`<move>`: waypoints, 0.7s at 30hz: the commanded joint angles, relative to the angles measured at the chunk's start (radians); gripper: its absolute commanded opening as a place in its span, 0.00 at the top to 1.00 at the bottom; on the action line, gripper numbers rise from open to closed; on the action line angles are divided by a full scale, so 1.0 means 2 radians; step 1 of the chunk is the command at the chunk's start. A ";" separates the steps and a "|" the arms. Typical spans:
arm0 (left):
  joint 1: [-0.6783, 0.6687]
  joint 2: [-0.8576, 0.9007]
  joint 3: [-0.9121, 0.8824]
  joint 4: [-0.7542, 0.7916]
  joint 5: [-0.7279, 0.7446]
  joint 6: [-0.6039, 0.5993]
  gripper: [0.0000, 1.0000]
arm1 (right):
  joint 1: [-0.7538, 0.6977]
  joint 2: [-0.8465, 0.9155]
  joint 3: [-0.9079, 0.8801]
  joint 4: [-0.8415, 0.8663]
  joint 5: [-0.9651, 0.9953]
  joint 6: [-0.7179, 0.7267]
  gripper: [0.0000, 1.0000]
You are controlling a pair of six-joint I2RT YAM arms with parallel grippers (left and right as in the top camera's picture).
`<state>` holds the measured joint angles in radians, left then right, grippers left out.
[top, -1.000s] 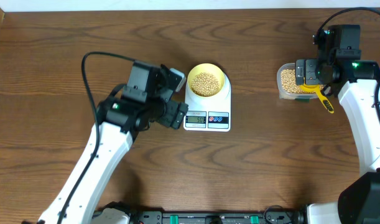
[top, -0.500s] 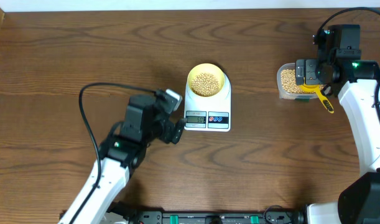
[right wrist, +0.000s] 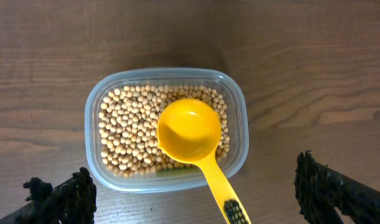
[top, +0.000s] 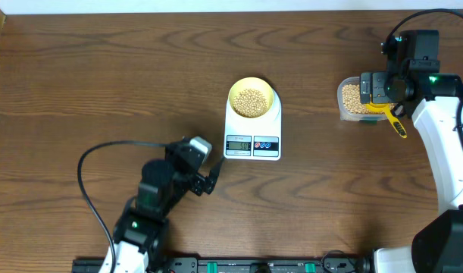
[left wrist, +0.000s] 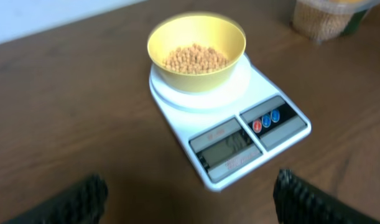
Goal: Scoop item into bowl and weigh 50g on scale
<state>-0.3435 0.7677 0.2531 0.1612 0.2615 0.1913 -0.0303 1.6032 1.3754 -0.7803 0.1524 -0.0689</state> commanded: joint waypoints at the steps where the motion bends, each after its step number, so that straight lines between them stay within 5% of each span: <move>1: 0.002 -0.031 -0.057 0.056 -0.002 0.006 0.13 | 0.002 -0.007 0.010 0.001 -0.001 0.006 0.01; 5: 0.002 -0.073 -0.118 0.140 -0.036 -0.045 0.13 | 0.002 -0.007 0.010 0.001 -0.001 0.006 0.01; 21: 0.070 -0.200 -0.124 0.056 -0.062 -0.059 0.13 | 0.002 -0.007 0.010 0.001 -0.001 0.006 0.01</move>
<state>-0.2436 0.4187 0.0063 0.3000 0.1501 0.0788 -0.0303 1.6032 1.3754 -0.7807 0.1520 -0.0689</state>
